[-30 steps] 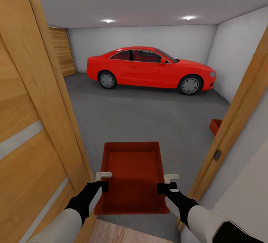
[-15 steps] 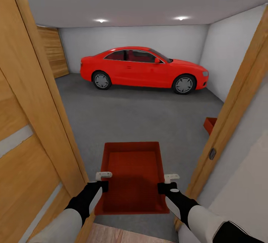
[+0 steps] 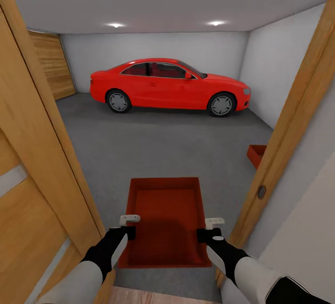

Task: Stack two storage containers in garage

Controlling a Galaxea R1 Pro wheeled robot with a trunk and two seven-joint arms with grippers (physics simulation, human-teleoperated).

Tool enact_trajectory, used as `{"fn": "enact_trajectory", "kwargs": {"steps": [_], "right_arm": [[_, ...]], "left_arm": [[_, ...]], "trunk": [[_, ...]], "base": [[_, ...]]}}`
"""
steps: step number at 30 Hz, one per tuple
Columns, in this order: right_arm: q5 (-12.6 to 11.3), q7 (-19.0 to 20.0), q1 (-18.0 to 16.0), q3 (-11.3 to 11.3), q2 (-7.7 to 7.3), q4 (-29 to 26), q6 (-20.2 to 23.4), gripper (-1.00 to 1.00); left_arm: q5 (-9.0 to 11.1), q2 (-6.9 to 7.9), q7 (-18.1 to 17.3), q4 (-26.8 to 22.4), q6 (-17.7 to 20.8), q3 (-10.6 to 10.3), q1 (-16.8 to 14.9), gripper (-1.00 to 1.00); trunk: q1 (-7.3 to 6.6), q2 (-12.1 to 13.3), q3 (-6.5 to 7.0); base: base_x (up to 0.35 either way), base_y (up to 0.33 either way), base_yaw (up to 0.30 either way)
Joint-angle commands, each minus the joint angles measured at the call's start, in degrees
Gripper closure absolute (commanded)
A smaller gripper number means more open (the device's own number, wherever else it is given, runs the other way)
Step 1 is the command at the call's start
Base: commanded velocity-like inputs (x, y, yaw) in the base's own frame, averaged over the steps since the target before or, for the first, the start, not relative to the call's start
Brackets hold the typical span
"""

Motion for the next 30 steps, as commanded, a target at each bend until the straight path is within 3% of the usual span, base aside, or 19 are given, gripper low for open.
{"fn": "enact_trajectory", "kwargs": {"steps": [1,9,16,30], "right_arm": [[0.7,-1.4,-0.1,-1.8,-1.08,-0.1,-0.2,1.0],[0.7,-1.4,-0.1,-1.8,-1.14,-0.1,-0.2,1.0],[0.7,-1.4,-0.1,-1.8,-1.05,-0.1,-0.2,1.0],[0.7,-1.4,-0.1,-1.8,-1.08,-0.1,-0.2,1.0]], "left_arm": [[-0.7,0.45,0.5,0.3,0.5,-0.3,0.0,1.0],[-0.7,0.45,0.5,0.3,0.5,-0.3,0.0,1.0],[-0.7,0.45,0.6,0.3,0.5,-0.3,0.0,1.0],[-0.7,0.45,0.7,0.3,0.5,-0.3,0.0,1.0]], "trunk": [[0.04,-0.1,-0.1],[0.04,-0.1,-0.1],[0.04,-0.1,-0.1],[0.04,-0.1,-0.1]], "base": [[0.158,0.241,0.0],[0.151,0.207,0.0],[0.02,0.017,-0.026],[0.0,0.001,-0.149]]}}
